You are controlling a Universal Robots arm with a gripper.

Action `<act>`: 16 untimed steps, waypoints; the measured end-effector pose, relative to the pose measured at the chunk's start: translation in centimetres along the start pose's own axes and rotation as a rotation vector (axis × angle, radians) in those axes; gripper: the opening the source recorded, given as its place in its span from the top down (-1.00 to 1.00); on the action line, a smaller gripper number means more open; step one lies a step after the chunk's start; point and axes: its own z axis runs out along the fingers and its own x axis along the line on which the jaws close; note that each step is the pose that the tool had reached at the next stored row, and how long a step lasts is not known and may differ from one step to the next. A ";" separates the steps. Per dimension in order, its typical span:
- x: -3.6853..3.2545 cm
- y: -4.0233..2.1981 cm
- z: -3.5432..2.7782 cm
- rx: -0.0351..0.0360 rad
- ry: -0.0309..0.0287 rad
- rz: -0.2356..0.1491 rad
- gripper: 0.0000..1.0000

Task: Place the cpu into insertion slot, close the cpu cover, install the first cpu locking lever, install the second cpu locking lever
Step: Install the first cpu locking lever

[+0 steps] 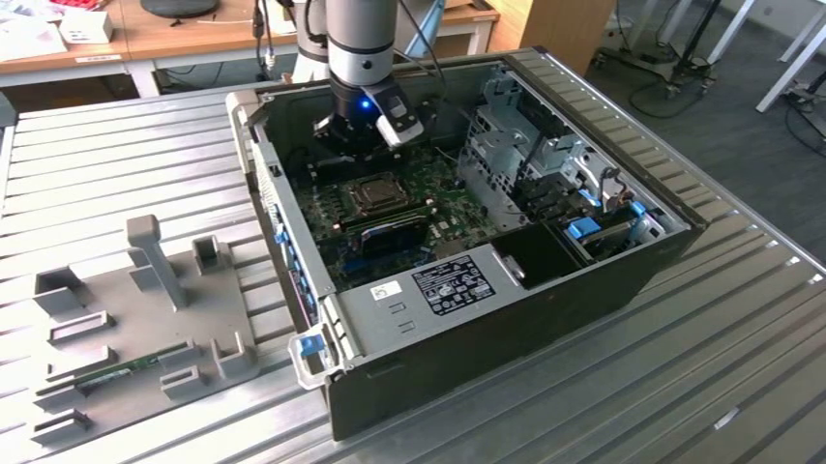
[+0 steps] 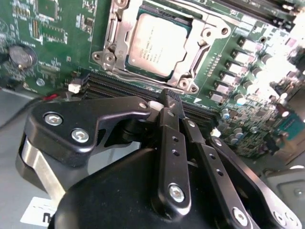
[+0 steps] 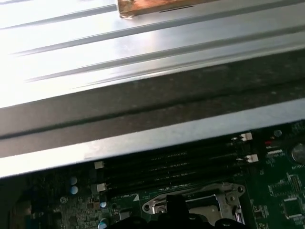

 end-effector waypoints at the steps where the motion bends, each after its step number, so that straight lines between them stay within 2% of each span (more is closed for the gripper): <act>1: 0.01 -0.01 0.02 -0.0006 0.0004 -0.014 0.80; 5: 0.00 -0.01 0.09 -0.0007 -0.0026 -0.069 0.80; 7: 0.00 -0.01 0.12 0.0024 -0.0041 -0.094 0.80; 9: 0.00 -0.02 0.15 0.0086 -0.0035 -0.117 0.80; 11: 0.00 -0.02 0.15 0.0144 -0.0032 -0.126 0.80; 14: 0.00 -0.03 0.14 0.0156 -0.0032 -0.126 0.80; 15: 0.01 -0.02 0.15 0.0197 -0.0033 -0.126 0.80; 16: 0.01 -0.02 0.14 0.0287 -0.0032 -0.126 0.80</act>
